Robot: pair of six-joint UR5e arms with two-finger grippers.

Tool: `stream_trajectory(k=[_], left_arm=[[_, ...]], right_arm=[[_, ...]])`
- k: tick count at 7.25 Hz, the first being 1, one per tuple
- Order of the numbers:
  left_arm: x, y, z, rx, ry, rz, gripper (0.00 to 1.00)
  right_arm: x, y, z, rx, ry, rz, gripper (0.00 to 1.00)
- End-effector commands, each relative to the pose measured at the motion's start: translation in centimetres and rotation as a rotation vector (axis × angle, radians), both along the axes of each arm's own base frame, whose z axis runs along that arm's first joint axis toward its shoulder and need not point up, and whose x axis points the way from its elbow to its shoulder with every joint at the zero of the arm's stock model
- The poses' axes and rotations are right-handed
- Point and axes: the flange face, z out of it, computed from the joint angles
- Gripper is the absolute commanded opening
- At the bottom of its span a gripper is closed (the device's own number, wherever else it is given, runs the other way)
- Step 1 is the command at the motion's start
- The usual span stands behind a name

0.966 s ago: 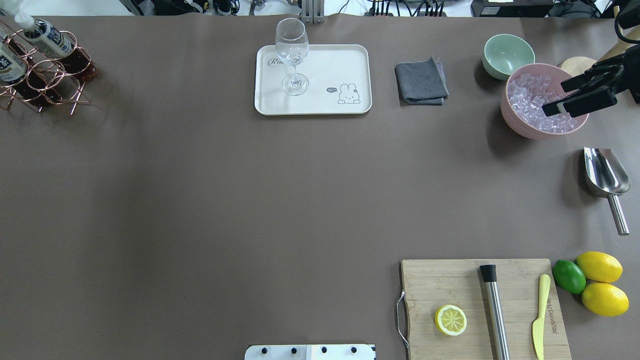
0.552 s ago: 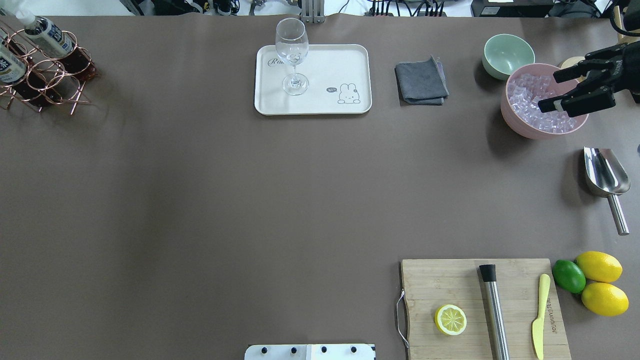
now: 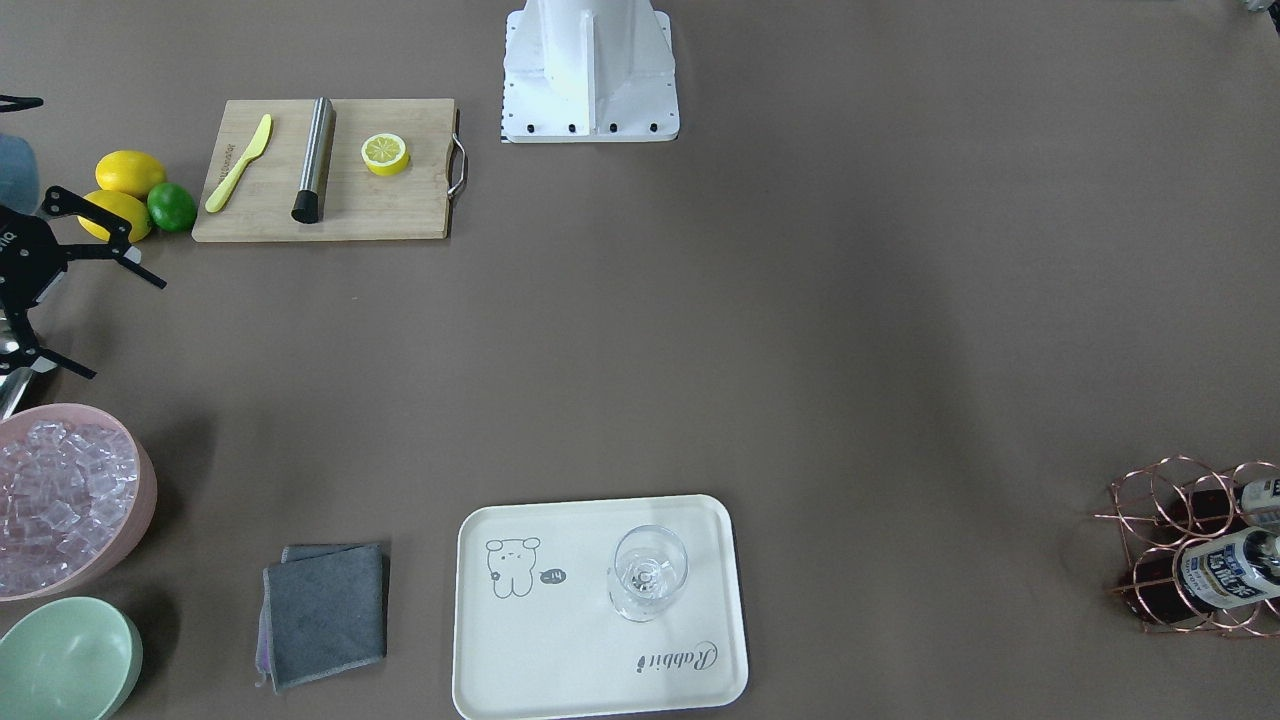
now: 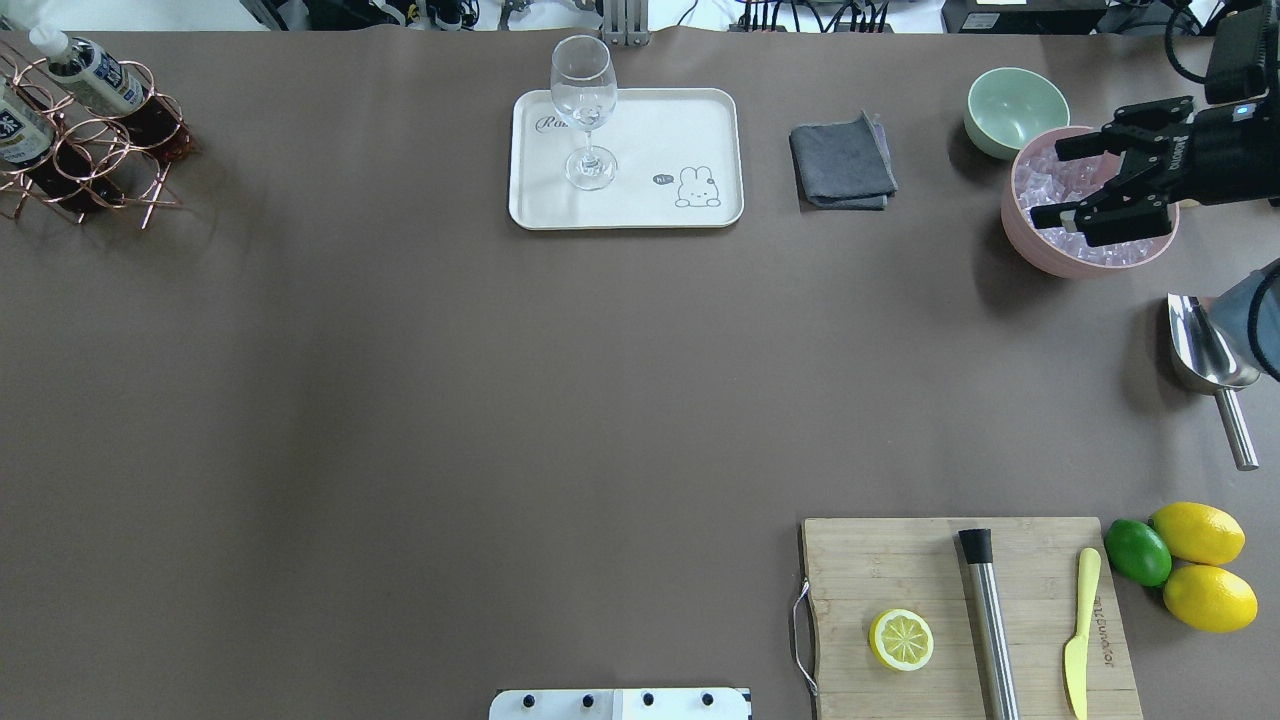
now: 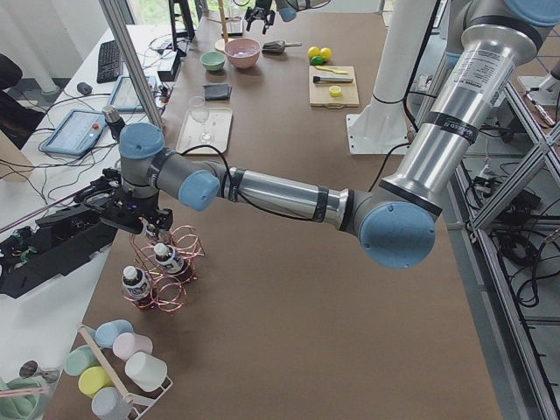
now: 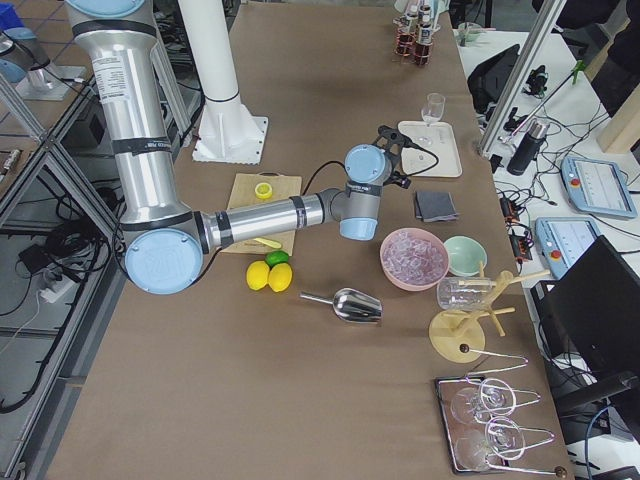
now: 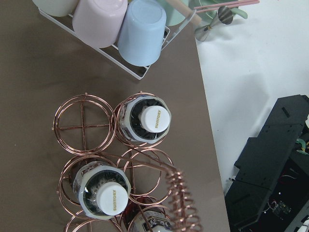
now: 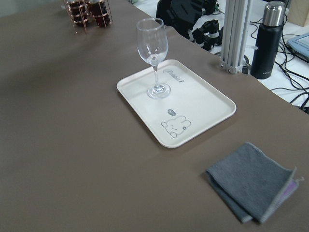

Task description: Take tea from basket to plate

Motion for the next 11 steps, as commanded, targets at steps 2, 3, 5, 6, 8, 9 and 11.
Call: stream_trajectory(k=[2, 3, 5, 6, 8, 9, 11], left_arm=[[1.1, -0.3, 0.8, 0.007, -0.053, -0.014, 0.16], [1.1, -0.4, 0.6, 0.007, -0.051, -0.014, 0.0], [1.0, -0.2, -1.4, 0.033, -0.043, -0.014, 0.0], [0.8, 1.2, -4.4, 0.016, -0.01, -0.073, 0.0], [3.7, 6.9, -13.3, -0.029, 0.02, -0.088, 0.0], [7.7, 9.1, -16.8, -0.037, 0.025, -0.067, 0.0], [19.0, 13.5, -24.9, -0.028, 0.048, -0.032, 0.0]], right_arm=[[-12.5, 4.0, -2.4, -0.007, -0.362, 0.013, 1.0], [-16.6, 4.2, -3.0, 0.039, -0.437, 0.003, 1.0], [-19.5, 4.9, -6.6, 0.322, -0.46, -0.029, 1.0], [-19.0, 5.2, -7.9, 0.444, -0.44, -0.001, 1.0], [-17.8, 4.2, -8.1, 0.432, -0.422, 0.002, 1.0], [-18.0, 4.6, -8.0, 0.438, -0.412, -0.043, 1.0], [-16.7, 4.9, -8.0, 0.441, -0.411, -0.082, 0.99]])
